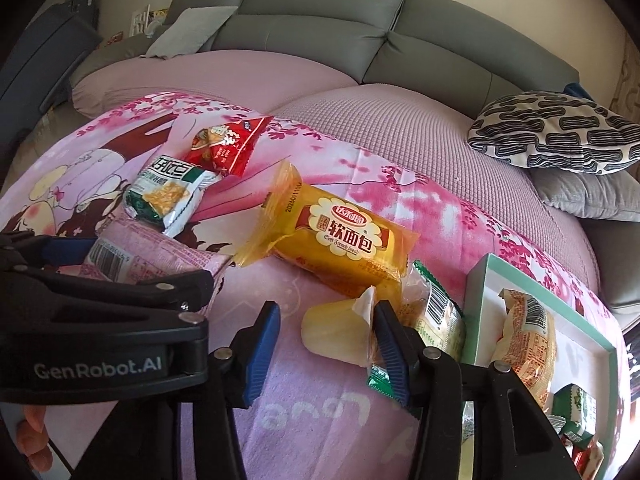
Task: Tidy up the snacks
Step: 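Move the right tool to the yellow jelly cup while the left tool approaches the pink barcode pack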
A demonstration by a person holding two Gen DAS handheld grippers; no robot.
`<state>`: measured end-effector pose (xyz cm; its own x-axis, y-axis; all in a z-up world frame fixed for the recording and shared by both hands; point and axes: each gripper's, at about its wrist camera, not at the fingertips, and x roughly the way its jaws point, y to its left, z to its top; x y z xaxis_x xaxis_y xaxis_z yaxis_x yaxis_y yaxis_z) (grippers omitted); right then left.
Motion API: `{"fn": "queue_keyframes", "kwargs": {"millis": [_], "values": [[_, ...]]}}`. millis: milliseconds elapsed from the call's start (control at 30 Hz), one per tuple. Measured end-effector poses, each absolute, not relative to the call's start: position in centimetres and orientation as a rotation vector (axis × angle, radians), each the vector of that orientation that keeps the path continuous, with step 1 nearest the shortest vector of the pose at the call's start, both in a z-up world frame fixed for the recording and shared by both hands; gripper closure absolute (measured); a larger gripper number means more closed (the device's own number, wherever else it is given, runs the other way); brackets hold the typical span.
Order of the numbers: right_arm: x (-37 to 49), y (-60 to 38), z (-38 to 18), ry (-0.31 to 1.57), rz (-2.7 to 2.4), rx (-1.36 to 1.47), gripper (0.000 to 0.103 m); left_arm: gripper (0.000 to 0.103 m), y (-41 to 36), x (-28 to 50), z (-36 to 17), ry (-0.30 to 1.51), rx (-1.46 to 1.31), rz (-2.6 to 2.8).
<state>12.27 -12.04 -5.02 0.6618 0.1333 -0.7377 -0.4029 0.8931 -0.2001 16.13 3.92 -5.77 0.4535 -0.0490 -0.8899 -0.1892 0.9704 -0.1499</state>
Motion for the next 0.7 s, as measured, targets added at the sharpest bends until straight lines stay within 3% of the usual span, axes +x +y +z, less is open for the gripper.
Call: {"fn": "queue_keyframes", "kwargs": {"millis": [533, 700], "values": [[11.95, -11.16, -5.67, 0.771, 0.288, -0.436, 0.043, 0.002, 3.7, 16.16, -5.68, 1.113, -0.269, 0.057], [11.89, -11.26, -5.76, 0.762, 0.262, -0.46, 0.058, 0.002, 3.55, 16.45, -5.93, 1.121, -0.253, 0.064]]}}
